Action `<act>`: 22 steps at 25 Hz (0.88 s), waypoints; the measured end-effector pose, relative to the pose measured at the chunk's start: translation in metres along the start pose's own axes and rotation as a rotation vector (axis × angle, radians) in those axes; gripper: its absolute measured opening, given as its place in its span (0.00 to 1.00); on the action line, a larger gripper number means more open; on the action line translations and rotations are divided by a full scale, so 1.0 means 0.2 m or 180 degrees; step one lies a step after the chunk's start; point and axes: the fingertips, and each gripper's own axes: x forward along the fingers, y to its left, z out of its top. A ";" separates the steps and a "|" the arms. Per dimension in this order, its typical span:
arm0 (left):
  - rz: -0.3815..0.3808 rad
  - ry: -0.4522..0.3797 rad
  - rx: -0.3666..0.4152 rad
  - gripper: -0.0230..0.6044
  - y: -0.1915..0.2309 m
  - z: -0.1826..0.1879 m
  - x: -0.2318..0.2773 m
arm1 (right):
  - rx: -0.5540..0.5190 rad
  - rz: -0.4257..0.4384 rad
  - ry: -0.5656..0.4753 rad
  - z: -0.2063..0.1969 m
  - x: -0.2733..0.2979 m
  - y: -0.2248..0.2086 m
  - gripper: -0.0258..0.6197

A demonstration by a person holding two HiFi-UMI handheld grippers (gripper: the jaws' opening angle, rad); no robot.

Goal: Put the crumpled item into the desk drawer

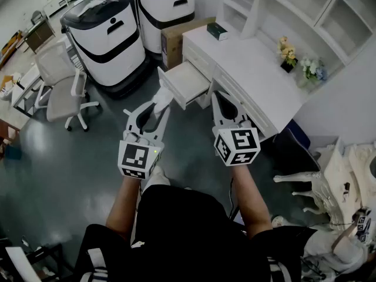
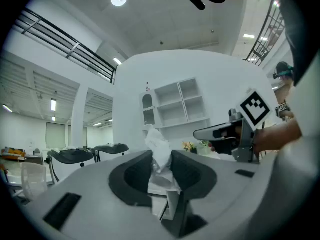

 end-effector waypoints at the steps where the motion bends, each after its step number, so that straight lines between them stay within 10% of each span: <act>1: -0.0004 -0.0001 -0.0001 0.21 -0.01 0.00 0.00 | 0.0033 0.0010 -0.0005 0.00 -0.01 0.00 0.03; 22: -0.0091 0.0012 -0.0056 0.21 -0.08 -0.03 0.06 | 0.0121 0.0085 0.0051 -0.08 -0.04 -0.03 0.03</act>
